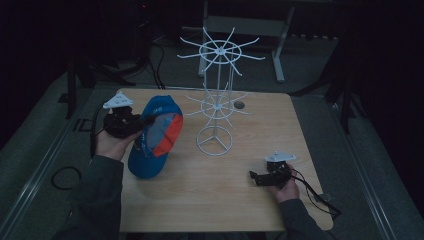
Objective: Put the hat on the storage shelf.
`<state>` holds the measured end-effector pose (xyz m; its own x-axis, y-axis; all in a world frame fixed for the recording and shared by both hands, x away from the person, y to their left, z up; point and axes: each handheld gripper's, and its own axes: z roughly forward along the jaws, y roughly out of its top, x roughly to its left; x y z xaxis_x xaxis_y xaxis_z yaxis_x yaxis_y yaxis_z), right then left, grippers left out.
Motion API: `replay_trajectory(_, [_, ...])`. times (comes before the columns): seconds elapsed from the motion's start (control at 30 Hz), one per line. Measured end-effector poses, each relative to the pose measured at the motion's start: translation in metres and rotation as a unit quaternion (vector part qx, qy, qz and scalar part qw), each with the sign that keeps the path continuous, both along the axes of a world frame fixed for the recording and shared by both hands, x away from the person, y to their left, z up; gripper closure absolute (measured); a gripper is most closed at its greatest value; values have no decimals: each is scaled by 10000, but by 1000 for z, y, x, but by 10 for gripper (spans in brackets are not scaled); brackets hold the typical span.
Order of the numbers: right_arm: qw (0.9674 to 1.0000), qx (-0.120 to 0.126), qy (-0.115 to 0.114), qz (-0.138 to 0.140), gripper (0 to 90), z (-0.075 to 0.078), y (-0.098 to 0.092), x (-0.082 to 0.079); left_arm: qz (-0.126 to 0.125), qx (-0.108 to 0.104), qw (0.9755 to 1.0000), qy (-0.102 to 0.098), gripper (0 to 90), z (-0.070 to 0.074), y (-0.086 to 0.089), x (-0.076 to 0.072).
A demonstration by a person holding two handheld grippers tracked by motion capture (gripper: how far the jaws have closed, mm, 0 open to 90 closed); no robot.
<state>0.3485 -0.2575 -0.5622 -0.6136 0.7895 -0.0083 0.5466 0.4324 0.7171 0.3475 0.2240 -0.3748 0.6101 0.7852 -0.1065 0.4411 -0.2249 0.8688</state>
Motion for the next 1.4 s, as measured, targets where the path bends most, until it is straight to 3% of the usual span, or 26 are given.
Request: replay_trajectory(1.4, [10000, 0, 8, 1, 117, 0, 0, 0, -168, -258, 9990, -328, 897, 35, 14, -3])
